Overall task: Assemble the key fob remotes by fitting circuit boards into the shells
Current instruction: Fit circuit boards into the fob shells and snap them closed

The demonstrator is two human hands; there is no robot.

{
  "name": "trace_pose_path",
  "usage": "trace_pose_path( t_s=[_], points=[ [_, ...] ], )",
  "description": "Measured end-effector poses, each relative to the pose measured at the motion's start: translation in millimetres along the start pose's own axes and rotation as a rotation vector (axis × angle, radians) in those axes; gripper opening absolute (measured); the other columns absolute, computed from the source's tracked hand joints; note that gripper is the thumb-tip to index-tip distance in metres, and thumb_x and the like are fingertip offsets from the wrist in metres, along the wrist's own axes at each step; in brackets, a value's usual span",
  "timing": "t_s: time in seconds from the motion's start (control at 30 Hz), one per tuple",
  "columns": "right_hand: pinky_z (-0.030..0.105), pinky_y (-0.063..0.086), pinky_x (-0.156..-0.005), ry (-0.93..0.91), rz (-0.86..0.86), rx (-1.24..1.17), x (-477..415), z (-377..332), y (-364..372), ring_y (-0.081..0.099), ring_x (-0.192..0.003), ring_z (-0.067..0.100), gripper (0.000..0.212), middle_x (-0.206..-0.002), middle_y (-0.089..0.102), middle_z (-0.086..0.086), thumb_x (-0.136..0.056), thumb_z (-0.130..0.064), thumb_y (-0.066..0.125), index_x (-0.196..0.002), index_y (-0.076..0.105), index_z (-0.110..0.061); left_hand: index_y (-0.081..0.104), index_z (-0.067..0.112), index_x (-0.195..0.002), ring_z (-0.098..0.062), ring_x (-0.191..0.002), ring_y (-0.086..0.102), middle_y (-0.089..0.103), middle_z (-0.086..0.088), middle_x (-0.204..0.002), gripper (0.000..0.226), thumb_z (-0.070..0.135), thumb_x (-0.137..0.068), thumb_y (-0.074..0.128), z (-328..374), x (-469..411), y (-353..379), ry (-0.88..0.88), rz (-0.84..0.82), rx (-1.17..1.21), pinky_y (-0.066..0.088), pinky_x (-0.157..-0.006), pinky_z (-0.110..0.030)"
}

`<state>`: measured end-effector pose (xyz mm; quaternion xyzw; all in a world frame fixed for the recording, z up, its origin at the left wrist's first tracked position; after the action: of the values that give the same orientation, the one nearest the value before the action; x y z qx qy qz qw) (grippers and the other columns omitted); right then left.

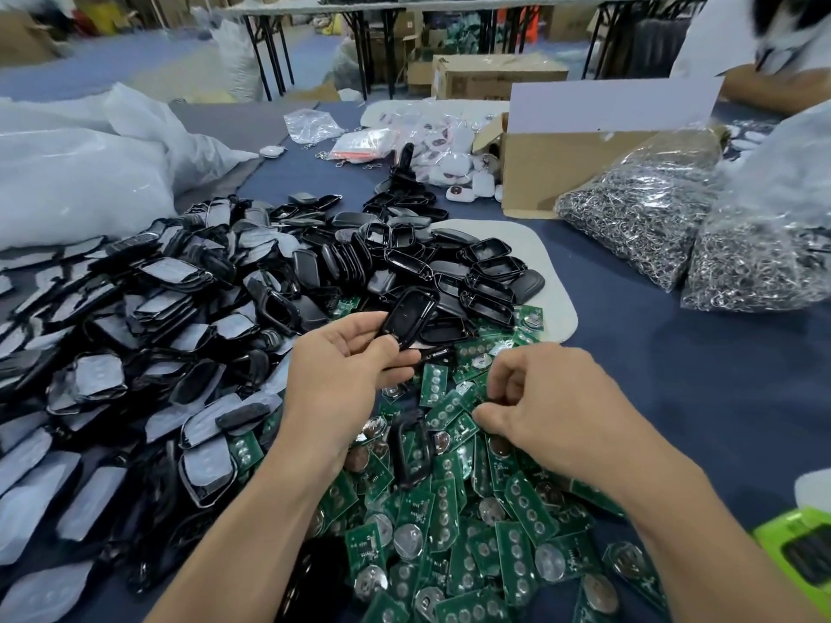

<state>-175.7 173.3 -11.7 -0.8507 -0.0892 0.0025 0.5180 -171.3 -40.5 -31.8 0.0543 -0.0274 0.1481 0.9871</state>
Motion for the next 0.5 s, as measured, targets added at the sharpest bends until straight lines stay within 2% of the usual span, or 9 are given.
trace_pose_path(
  t_s=[0.1,0.17,0.23,0.3,0.37,0.5],
  points=[
    [0.021,0.043,-0.054,-0.065,0.079,-0.092,-0.3,-4.2,1.3,0.059,-0.064,0.004,0.022,-0.070,0.064,-0.017,-0.080,-0.033,0.081,-0.073,0.060,-0.030,0.068,0.024,-0.104,-0.022,-0.079,0.081,0.082,0.000,-0.091,0.026,-0.002,-0.098,0.067,1.0,-0.8,0.5,0.020,-0.010,-0.038,0.062,-0.064,-0.024],
    [0.023,0.046,-0.052,-0.097,0.154,-0.225,1.1,-9.3,0.4,0.062,-0.065,0.008,0.021,-0.077,0.067,-0.017,-0.087,-0.027,0.077,-0.077,0.057,-0.029,0.069,0.031,-0.102,-0.020,-0.075,0.080,0.081,0.003,-0.087,0.031,0.000,-0.097,0.067,1.3,0.3,-1.0,0.048,-0.014,-0.129,0.062,-0.061,-0.023],
    [0.030,0.054,-0.054,-0.088,0.220,-0.523,-0.9,-10.0,-5.5,0.066,-0.059,0.016,0.026,-0.077,0.072,-0.001,-0.094,-0.018,0.071,-0.079,0.052,-0.026,0.070,0.037,-0.102,-0.018,-0.072,0.079,0.081,0.004,-0.082,0.036,0.002,-0.095,0.068,0.5,2.4,-1.7,0.055,-0.026,-0.209,0.062,-0.059,-0.024],
    [0.032,0.054,-0.048,-0.059,0.224,-0.902,-2.6,-6.9,-10.8,0.067,-0.054,0.025,0.029,-0.077,0.073,0.011,-0.099,-0.009,0.064,-0.079,0.048,-0.021,0.073,0.036,-0.102,-0.018,-0.071,0.079,0.080,0.004,-0.078,0.037,0.001,-0.094,0.067,-0.2,4.6,-1.4,0.051,-0.035,-0.237,0.062,-0.059,-0.024],
    [0.026,0.045,-0.042,-0.031,0.188,-1.096,-3.3,-7.1,-12.4,0.059,-0.046,0.023,0.027,-0.072,0.072,0.013,-0.101,-0.007,0.062,-0.079,0.054,-0.020,0.076,0.032,-0.101,-0.018,-0.070,0.079,0.080,0.003,-0.077,0.034,0.000,-0.093,0.066,0.4,6.7,-1.8,0.047,-0.031,-0.233,0.061,-0.057,-0.023],
    [0.020,0.035,-0.040,0.043,0.095,-1.191,-5.4,-8.7,1.3,0.041,-0.040,0.014,0.023,-0.058,0.063,0.009,-0.095,-0.014,0.071,-0.076,0.077,-0.025,0.079,0.028,-0.098,-0.019,-0.068,0.079,0.080,0.000,-0.076,0.030,0.001,-0.093,0.066,2.0,9.0,-1.8,0.038,-0.030,-0.231,0.061,-0.057,-0.023]
  ],
)
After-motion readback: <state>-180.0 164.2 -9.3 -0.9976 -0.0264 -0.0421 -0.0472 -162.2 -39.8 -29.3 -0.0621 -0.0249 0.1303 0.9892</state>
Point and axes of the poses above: each hand's wrist, its own x-axis away from the middle knuckle, its own y-axis out of the palm, z = x × y, the point moved 7 cm from there along -x, towards the middle knuckle
